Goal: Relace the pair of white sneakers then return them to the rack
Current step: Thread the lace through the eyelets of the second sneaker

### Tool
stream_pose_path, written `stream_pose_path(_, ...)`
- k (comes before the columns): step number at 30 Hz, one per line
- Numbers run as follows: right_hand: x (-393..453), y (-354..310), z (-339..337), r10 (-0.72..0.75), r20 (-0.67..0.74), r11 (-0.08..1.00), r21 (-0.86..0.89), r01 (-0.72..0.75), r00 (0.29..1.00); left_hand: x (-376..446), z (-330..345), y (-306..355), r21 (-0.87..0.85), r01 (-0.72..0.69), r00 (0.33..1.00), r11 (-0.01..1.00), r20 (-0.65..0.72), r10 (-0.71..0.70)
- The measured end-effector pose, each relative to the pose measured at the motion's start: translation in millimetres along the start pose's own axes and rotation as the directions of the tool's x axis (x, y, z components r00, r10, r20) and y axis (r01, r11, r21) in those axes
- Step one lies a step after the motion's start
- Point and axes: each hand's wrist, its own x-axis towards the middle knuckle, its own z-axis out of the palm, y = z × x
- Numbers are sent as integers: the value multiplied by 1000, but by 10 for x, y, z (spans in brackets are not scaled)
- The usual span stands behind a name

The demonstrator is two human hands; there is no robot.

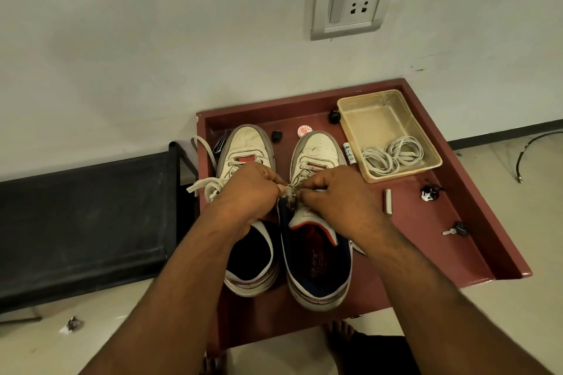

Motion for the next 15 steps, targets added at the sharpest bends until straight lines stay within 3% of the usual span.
stream_pose_path(3,22,-15,39,-4,21,994,-106,6,1000,12,-4,-14,29,-12,1000,1000,20,12)
stream_pose_path(8,26,-24,29,12,-3,978,-206,-12,1000,55,39,-62,228,-127,992,965,11,127)
stream_pose_path(11,18,-19,13,1,-9,972,-236,-3,1000,29,36,-18,422,-160,985,893,10,172)
stream_pose_path(15,2,2,-30,2,5,961,-277,-1,1000,-105,-48,95,470,-191,960,862,-93,264)
